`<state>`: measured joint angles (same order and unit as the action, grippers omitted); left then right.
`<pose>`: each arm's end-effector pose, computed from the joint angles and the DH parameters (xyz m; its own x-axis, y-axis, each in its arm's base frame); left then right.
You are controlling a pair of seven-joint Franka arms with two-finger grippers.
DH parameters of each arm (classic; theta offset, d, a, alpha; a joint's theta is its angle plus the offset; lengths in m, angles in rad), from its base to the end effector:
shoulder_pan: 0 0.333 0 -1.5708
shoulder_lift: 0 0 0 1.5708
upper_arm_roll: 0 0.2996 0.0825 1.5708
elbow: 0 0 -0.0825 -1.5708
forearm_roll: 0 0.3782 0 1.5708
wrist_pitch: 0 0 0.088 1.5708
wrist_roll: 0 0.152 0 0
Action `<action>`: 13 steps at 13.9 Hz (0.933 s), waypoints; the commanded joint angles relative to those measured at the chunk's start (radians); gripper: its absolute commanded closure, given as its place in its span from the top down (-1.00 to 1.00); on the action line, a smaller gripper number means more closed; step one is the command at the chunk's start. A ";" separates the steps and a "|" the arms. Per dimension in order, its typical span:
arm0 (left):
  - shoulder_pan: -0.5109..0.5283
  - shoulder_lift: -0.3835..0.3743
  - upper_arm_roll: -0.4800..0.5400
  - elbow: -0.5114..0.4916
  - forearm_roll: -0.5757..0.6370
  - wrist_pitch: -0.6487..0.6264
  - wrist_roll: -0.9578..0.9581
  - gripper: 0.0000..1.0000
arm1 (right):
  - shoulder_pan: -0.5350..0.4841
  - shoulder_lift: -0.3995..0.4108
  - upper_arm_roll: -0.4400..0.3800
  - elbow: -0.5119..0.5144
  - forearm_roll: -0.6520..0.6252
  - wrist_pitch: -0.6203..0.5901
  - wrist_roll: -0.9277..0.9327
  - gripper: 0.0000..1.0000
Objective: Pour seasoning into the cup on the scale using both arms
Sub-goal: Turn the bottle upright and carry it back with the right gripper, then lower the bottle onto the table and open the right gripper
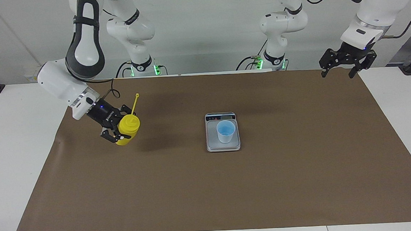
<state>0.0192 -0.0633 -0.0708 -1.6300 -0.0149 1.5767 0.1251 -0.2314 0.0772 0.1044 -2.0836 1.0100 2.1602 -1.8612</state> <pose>0.5299 -0.0306 0.5701 0.9844 -0.1756 0.0111 -0.1757 -0.9844 0.0091 0.5772 -0.0080 0.3623 0.2856 0.6071 0.7415 0.9087 -0.4174 -0.0083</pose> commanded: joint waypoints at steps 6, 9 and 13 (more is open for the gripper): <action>0.012 -0.009 -0.004 -0.005 -0.011 -0.012 -0.004 1.00 | -0.170 -0.025 0.014 -0.112 0.188 -0.150 -0.234 -1.00; 0.012 -0.009 -0.004 -0.005 -0.011 -0.012 -0.004 1.00 | -0.197 -0.007 0.014 -0.125 0.263 -0.192 -0.300 -1.00; 0.012 -0.009 -0.004 -0.005 -0.011 -0.012 -0.004 1.00 | -0.236 0.087 0.012 -0.132 0.338 -0.255 -0.432 -1.00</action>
<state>0.0192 -0.0633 -0.0708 -1.6300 -0.0149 1.5766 0.1251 -0.4284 0.1167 0.1048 -2.2147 1.2872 1.9606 -2.2155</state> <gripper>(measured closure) 0.000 0.573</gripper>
